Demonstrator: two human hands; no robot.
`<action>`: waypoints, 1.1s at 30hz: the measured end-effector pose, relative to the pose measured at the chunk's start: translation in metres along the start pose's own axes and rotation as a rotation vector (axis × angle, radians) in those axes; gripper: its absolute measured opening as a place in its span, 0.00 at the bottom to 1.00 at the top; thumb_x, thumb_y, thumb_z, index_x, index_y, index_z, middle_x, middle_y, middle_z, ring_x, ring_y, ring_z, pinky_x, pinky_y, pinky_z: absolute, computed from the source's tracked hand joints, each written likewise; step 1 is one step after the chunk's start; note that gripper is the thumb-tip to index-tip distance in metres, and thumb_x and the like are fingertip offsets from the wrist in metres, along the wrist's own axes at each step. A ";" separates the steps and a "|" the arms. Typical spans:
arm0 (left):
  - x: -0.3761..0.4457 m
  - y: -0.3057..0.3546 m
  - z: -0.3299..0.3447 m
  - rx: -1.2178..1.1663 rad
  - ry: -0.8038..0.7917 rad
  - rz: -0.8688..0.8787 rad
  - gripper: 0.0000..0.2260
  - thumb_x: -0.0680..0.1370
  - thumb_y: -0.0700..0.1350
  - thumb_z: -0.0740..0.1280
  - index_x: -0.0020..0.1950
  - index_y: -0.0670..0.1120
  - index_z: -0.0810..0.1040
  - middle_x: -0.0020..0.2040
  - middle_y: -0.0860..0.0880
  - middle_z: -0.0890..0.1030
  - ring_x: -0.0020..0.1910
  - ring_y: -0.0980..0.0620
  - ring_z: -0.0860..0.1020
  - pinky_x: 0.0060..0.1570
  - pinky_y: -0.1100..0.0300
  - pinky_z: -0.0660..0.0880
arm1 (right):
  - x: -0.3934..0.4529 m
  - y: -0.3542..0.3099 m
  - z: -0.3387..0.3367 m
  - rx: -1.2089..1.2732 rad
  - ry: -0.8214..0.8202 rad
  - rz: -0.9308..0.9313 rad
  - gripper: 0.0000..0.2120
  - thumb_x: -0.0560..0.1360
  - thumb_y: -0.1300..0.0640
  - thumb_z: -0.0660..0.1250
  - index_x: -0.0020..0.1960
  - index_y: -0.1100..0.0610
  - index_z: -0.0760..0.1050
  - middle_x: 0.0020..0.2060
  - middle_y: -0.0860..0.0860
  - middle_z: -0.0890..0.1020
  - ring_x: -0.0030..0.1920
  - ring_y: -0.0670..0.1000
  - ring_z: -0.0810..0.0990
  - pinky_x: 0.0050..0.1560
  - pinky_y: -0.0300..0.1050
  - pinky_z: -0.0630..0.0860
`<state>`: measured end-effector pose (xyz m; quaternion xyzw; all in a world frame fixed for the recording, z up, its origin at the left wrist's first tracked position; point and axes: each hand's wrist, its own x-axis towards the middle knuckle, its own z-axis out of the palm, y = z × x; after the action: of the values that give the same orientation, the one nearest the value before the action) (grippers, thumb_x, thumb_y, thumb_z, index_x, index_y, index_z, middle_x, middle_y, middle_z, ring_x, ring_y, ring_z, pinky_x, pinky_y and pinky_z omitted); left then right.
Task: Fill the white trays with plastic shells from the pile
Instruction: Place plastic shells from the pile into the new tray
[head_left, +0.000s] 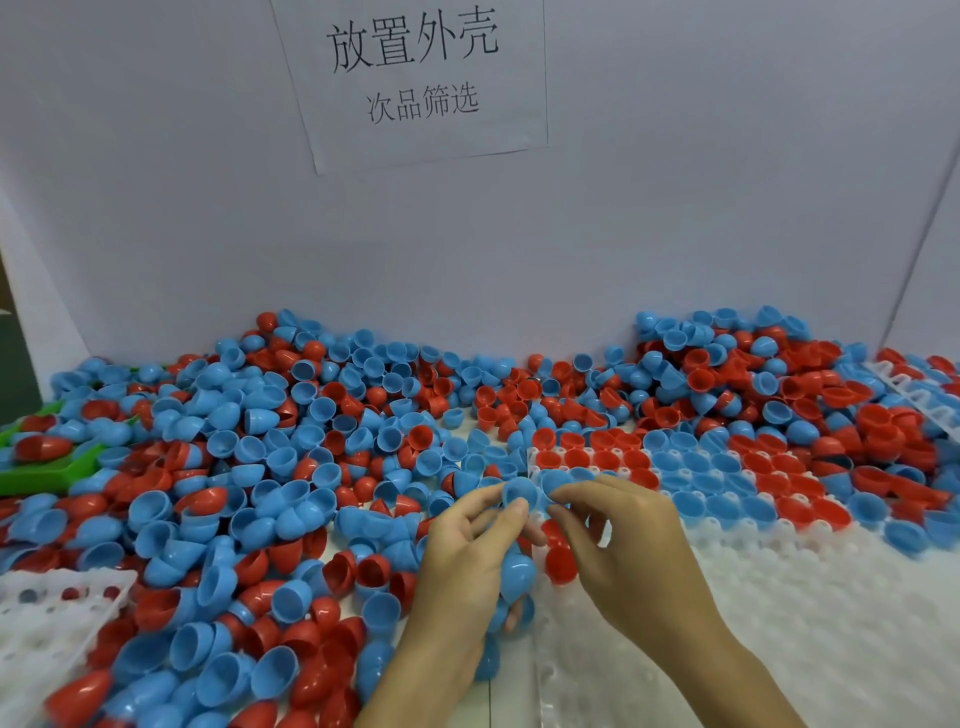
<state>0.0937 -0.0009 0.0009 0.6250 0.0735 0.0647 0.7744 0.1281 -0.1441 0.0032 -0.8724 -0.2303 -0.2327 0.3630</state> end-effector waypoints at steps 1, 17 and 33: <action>0.000 0.000 0.000 -0.005 0.012 0.001 0.05 0.80 0.45 0.69 0.52 0.45 0.83 0.36 0.45 0.82 0.27 0.53 0.76 0.20 0.65 0.68 | 0.000 0.001 -0.001 -0.006 -0.005 -0.002 0.04 0.74 0.58 0.75 0.44 0.50 0.85 0.32 0.39 0.77 0.33 0.42 0.75 0.36 0.37 0.74; 0.000 0.004 0.002 -0.015 0.104 -0.011 0.18 0.63 0.66 0.71 0.34 0.51 0.82 0.30 0.49 0.75 0.23 0.54 0.70 0.19 0.62 0.64 | -0.003 -0.001 -0.001 0.223 -0.057 -0.086 0.16 0.73 0.66 0.71 0.47 0.44 0.78 0.38 0.39 0.81 0.41 0.45 0.80 0.39 0.31 0.74; -0.007 0.003 0.010 0.078 -0.045 0.028 0.17 0.66 0.62 0.70 0.36 0.49 0.85 0.30 0.48 0.77 0.24 0.55 0.73 0.22 0.66 0.68 | 0.002 0.003 -0.001 0.152 0.090 -0.046 0.11 0.70 0.70 0.75 0.47 0.55 0.84 0.39 0.42 0.80 0.43 0.44 0.78 0.37 0.31 0.73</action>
<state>0.0892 -0.0113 0.0062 0.6569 0.0500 0.0587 0.7500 0.1314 -0.1462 0.0038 -0.8257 -0.2505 -0.2616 0.4325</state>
